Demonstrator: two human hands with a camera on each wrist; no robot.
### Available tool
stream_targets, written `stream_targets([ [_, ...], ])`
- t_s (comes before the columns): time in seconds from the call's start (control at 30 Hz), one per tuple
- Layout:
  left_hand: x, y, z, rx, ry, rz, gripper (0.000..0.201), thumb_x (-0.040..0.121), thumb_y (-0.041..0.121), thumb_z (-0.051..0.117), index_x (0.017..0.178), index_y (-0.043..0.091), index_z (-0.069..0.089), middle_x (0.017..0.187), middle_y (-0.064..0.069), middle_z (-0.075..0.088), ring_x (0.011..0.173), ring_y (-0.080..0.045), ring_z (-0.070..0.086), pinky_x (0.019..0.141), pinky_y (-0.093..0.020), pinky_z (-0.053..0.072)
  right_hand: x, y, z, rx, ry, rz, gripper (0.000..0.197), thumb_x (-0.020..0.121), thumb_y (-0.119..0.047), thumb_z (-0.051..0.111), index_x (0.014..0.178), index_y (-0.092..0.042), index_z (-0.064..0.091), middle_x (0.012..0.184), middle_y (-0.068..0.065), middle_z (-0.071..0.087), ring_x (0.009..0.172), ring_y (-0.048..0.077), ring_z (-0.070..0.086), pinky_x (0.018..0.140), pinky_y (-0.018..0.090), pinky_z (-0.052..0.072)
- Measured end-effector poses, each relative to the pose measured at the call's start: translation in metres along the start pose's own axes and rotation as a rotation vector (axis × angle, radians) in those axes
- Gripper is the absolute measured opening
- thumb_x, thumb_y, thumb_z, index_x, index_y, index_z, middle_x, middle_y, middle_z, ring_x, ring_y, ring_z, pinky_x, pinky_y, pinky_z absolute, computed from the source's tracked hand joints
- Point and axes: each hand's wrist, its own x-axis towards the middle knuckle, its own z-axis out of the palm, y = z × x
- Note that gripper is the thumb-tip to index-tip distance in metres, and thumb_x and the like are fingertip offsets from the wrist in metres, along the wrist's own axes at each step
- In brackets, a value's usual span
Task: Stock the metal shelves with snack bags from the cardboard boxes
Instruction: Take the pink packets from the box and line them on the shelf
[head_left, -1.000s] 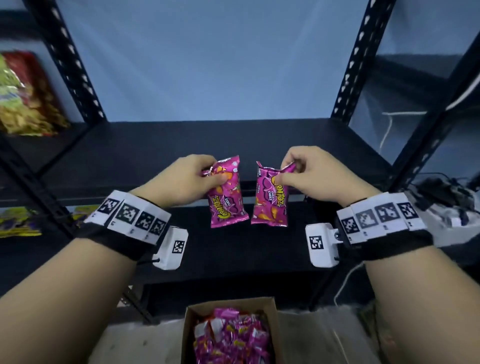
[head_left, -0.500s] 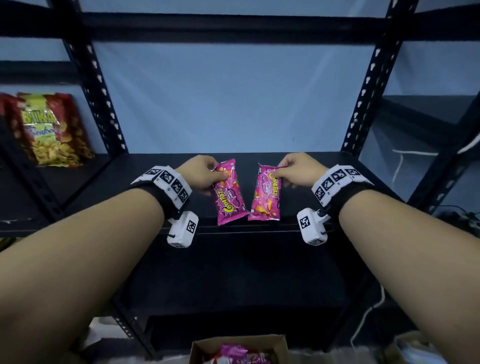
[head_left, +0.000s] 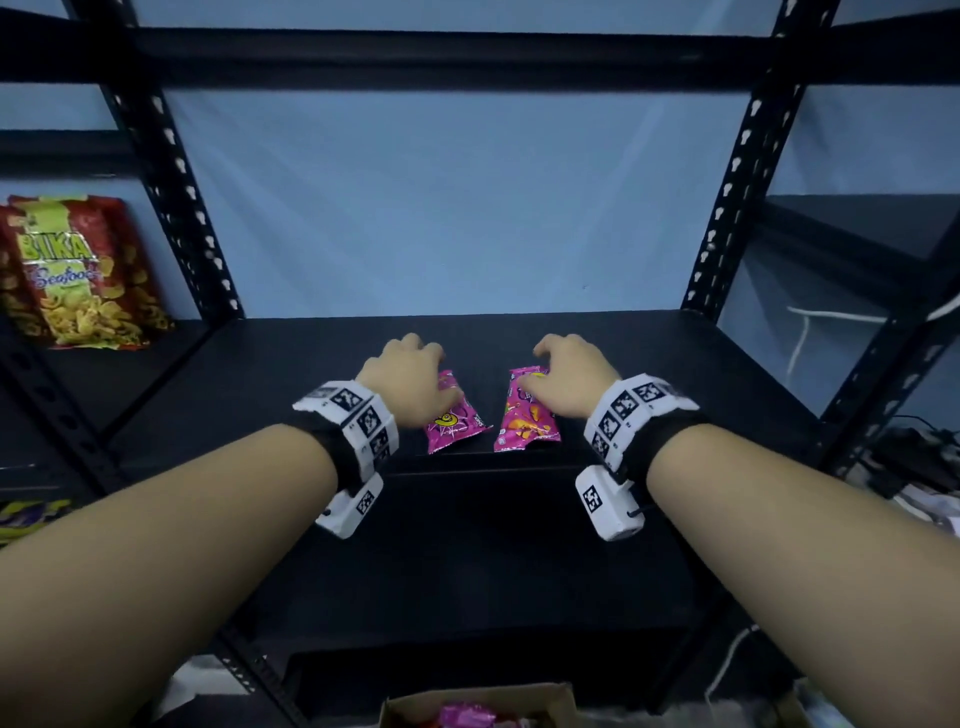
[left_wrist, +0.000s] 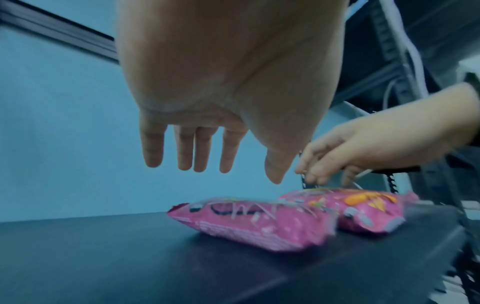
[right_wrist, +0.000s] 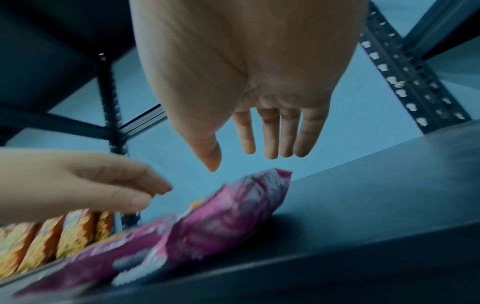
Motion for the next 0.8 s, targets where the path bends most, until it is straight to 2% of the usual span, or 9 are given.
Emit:
stream_targets([
  [0.1, -0.007, 0.014, 0.011, 0.027, -0.038, -0.016, 0.063, 0.097, 0.063, 0.044, 0.143, 0.021, 0.048, 0.142, -0.007, 0.048, 0.131, -0.029, 0.047, 0.099, -0.05, 0.048, -0.005, -0.013, 0.014, -0.111, -0.043, -0.043, 0.052, 0.1, -0.042, 0.054, 0.145, -0.017, 0.05, 0.146, 0.007, 0.046, 0.138, 0.028, 0.04, 0.103, 0.044, 0.044],
  [0.2, -0.008, 0.019, 0.023, -0.031, -0.11, -0.051, 0.062, 0.101, 0.059, 0.04, 0.146, 0.019, 0.047, 0.143, -0.01, 0.048, 0.134, -0.031, 0.045, 0.106, -0.051, 0.044, -0.006, -0.019, 0.027, -0.148, -0.109, -0.016, 0.043, 0.103, -0.039, 0.045, 0.137, -0.013, 0.053, 0.142, 0.01, 0.048, 0.133, 0.031, 0.042, 0.102, 0.047, 0.046],
  [0.27, -0.008, 0.02, 0.028, -0.063, -0.104, -0.068, 0.06, 0.102, 0.057, 0.039, 0.147, 0.018, 0.046, 0.143, -0.012, 0.048, 0.136, -0.032, 0.043, 0.11, -0.05, 0.041, -0.005, -0.017, 0.035, -0.137, -0.135, 0.004, 0.042, 0.104, -0.037, 0.041, 0.134, -0.011, 0.053, 0.141, 0.01, 0.048, 0.133, 0.032, 0.042, 0.103, 0.049, 0.045],
  [0.4, -0.009, 0.018, 0.047, -0.18, -0.039, -0.085, 0.051, 0.102, 0.053, 0.04, 0.141, 0.02, 0.048, 0.143, -0.013, 0.048, 0.139, -0.029, 0.039, 0.113, -0.051, 0.037, -0.005, -0.007, 0.046, -0.123, -0.162, 0.011, 0.055, 0.106, -0.041, 0.036, 0.154, -0.015, 0.037, 0.159, 0.006, 0.035, 0.149, 0.031, 0.026, 0.114, 0.051, 0.036],
  [0.5, -0.011, 0.012, 0.062, -0.217, 0.008, -0.094, 0.061, 0.102, 0.056, 0.037, 0.151, 0.019, 0.038, 0.152, -0.013, 0.041, 0.148, -0.027, 0.029, 0.116, -0.055, 0.033, -0.005, -0.003, 0.051, -0.129, -0.163, -0.004, 0.063, 0.105, -0.047, 0.036, 0.159, -0.016, 0.028, 0.167, 0.005, 0.023, 0.154, 0.028, 0.015, 0.119, 0.051, 0.029],
  [0.57, -0.011, 0.01, 0.066, -0.214, 0.029, -0.094, 0.064, 0.101, 0.06, 0.035, 0.152, 0.022, 0.036, 0.153, -0.01, 0.041, 0.149, -0.025, 0.028, 0.116, -0.056, 0.031, -0.006, -0.001, 0.054, -0.121, -0.152, -0.019, 0.066, 0.104, -0.047, 0.037, 0.161, -0.018, 0.024, 0.169, 0.007, 0.018, 0.156, 0.028, 0.011, 0.122, 0.052, 0.025],
  [0.7, -0.016, 0.011, 0.062, -0.206, 0.009, -0.091, 0.075, 0.1, 0.068, 0.031, 0.16, 0.024, 0.024, 0.162, -0.007, 0.033, 0.153, -0.022, 0.022, 0.122, -0.053, 0.024, -0.008, 0.002, 0.061, -0.104, -0.12, -0.041, 0.07, 0.103, -0.045, 0.037, 0.163, -0.018, 0.015, 0.171, 0.009, 0.009, 0.158, 0.028, 0.004, 0.125, 0.052, 0.018],
  [0.8, -0.022, 0.01, 0.057, -0.223, -0.003, -0.082, 0.082, 0.099, 0.069, 0.034, 0.163, 0.02, 0.016, 0.166, -0.006, 0.028, 0.155, -0.02, 0.019, 0.124, -0.049, 0.021, -0.009, 0.004, 0.062, -0.106, -0.123, -0.064, 0.072, 0.102, -0.044, 0.038, 0.163, -0.016, 0.013, 0.171, 0.009, 0.007, 0.158, 0.027, 0.003, 0.125, 0.052, 0.017],
])
